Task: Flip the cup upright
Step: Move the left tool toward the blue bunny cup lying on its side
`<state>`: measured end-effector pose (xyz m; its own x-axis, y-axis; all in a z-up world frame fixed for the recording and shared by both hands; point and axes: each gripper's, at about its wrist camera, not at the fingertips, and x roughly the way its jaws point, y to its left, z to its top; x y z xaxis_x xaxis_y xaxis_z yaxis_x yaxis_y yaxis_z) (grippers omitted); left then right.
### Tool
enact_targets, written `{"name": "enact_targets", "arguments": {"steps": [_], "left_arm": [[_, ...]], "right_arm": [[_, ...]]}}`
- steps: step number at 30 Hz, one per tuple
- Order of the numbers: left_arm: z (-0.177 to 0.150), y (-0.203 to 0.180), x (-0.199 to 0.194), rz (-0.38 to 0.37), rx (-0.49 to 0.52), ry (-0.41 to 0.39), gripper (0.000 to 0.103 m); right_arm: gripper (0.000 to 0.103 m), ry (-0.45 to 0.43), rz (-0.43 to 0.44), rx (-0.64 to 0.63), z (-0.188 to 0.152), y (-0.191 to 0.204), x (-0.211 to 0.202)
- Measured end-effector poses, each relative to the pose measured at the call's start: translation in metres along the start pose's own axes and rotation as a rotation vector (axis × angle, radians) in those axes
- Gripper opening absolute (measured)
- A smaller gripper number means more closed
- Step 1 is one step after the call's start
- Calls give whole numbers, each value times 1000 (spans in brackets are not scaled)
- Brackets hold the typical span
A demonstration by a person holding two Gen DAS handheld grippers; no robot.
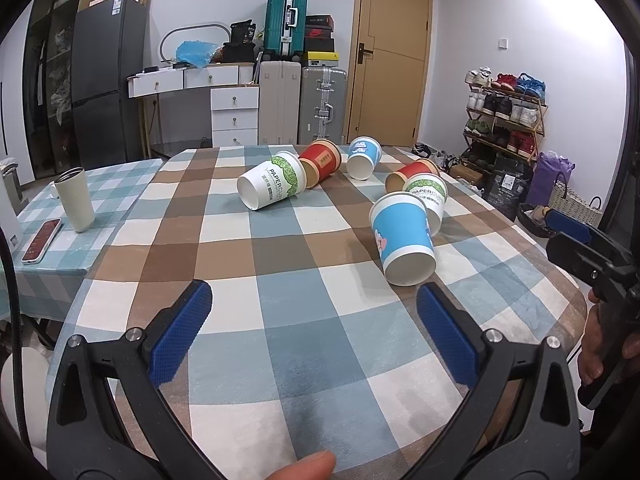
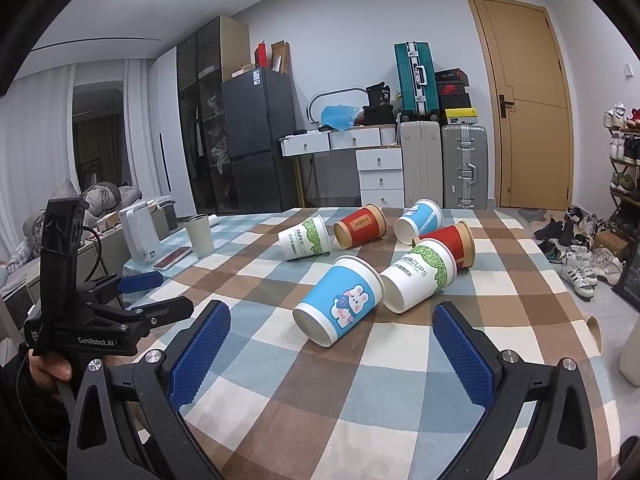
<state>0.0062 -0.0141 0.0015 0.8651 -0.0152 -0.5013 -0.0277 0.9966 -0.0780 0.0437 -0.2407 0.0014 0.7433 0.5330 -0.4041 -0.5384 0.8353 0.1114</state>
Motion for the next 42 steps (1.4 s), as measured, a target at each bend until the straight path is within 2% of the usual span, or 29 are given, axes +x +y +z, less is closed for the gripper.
{"name": "enact_targets", "arguments": {"steps": [16,17,24,25,42], "left_arm": [[-2,-22,5,3,3,6,102],[1,-7,7,-4,11,13,102],[6,-19,10,-13,19,8,102],[4,-6,5,-15,15,5,102],[7,-7,8,-22,15,5,102]], "right_arm": [[103,18,-15,20,0,-5,4],[103,18,-15,22,0,-6,4],[103,22,-22,17,1,-6,4],[103,20,-23,17,1,-6,4],[103,11,-42,27,2,-11,0]]}}
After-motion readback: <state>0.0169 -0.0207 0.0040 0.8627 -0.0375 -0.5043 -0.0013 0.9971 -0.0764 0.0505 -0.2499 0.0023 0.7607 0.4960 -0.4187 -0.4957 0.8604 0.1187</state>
